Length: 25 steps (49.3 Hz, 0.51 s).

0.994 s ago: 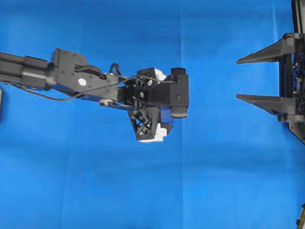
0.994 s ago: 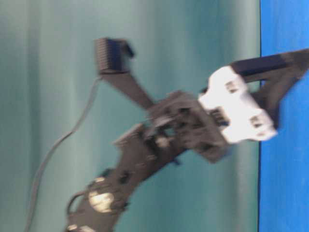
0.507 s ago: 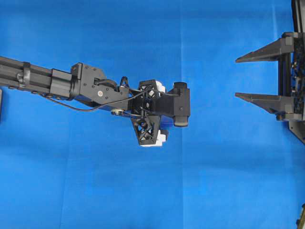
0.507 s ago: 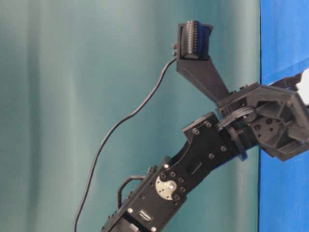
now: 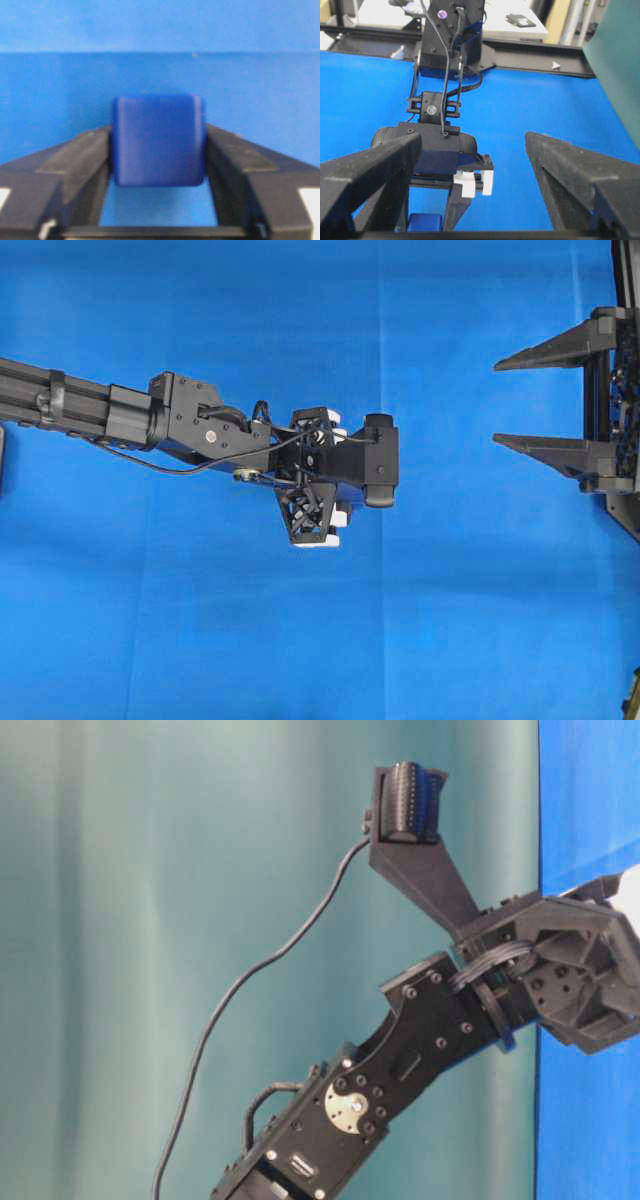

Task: Handover the blue block to the right arm after grasping it with the left arm, then place it in the designated position.
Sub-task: 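Close the left gripper on the blue cube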

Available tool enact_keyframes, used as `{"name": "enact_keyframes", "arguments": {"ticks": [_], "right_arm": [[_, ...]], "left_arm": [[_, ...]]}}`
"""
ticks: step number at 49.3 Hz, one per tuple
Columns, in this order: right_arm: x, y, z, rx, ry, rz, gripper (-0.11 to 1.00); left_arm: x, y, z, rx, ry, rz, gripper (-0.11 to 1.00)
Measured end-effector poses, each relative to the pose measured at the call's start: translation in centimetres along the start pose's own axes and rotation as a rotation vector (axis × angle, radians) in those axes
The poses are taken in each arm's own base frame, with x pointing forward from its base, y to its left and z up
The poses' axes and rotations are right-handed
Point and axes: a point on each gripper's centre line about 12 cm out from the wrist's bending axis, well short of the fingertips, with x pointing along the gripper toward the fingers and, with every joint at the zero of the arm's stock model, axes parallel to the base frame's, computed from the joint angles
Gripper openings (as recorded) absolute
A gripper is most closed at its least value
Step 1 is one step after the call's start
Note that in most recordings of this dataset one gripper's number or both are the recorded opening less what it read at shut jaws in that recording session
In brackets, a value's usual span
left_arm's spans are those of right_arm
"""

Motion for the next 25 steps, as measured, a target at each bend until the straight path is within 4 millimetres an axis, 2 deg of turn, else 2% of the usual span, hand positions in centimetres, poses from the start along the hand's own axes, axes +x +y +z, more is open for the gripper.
{"name": "enact_keyframes", "arguments": {"ticks": [25], "right_arm": [[0.0, 0.0, -0.02, 0.0, 0.002, 0.0, 0.97]], "left_arm": [[0.0, 0.91, -0.05, -0.021, 0.004, 0.012, 0.48]]}}
